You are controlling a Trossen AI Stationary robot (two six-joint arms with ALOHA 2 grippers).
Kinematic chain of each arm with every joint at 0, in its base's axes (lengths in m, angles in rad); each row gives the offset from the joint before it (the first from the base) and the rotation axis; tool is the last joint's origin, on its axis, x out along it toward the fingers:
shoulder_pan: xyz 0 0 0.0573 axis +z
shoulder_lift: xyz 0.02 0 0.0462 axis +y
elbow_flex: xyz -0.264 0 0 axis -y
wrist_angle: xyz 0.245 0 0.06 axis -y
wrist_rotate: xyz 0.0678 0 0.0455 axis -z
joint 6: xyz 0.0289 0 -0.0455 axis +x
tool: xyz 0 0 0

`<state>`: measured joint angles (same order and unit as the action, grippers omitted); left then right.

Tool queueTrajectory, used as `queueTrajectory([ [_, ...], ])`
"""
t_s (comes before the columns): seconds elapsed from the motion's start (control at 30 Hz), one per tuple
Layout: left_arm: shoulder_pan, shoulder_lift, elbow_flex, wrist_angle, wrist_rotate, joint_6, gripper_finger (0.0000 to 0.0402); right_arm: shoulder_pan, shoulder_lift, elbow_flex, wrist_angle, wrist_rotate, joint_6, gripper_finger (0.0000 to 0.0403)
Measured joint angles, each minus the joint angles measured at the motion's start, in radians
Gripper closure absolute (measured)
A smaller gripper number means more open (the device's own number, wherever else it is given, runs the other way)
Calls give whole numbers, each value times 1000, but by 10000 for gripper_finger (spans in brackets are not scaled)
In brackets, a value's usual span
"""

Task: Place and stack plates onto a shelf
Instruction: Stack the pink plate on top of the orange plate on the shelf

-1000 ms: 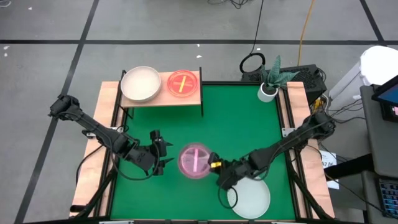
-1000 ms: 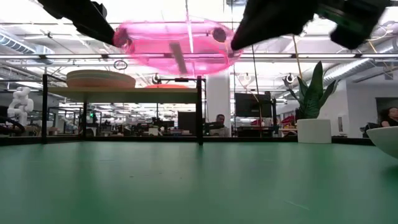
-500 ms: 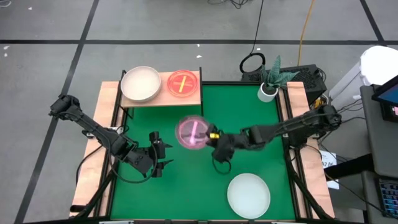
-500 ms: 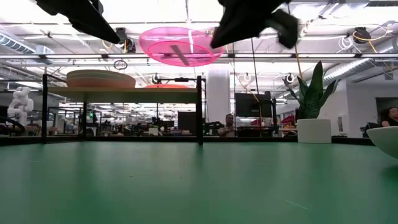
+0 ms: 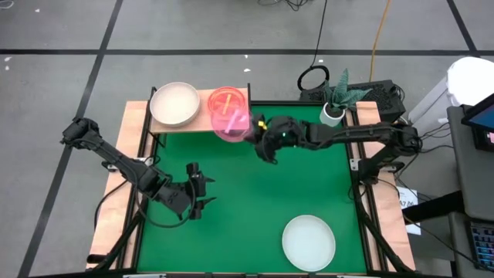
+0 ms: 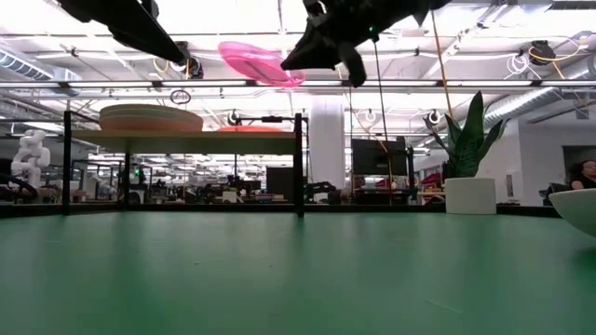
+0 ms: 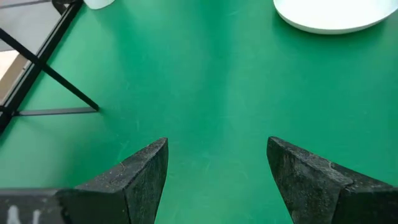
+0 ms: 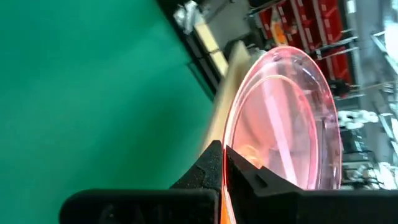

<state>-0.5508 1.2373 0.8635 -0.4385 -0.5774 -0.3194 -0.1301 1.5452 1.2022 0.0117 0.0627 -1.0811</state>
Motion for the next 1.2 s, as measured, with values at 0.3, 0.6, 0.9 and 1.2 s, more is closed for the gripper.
queueTrajectory([
  [0.3,8,0,0,4,0,12,124,-101,0,0,160,-99,-5,403],
  [0.6,8,0,0,57,0,55,124,-155,97,117,250,-171,59,403],
  [0.9,8,0,0,54,0,55,124,-191,275,324,234,-167,143,403],
  [1.2,8,0,0,47,0,56,124,-224,373,397,97,-112,156,403],
])
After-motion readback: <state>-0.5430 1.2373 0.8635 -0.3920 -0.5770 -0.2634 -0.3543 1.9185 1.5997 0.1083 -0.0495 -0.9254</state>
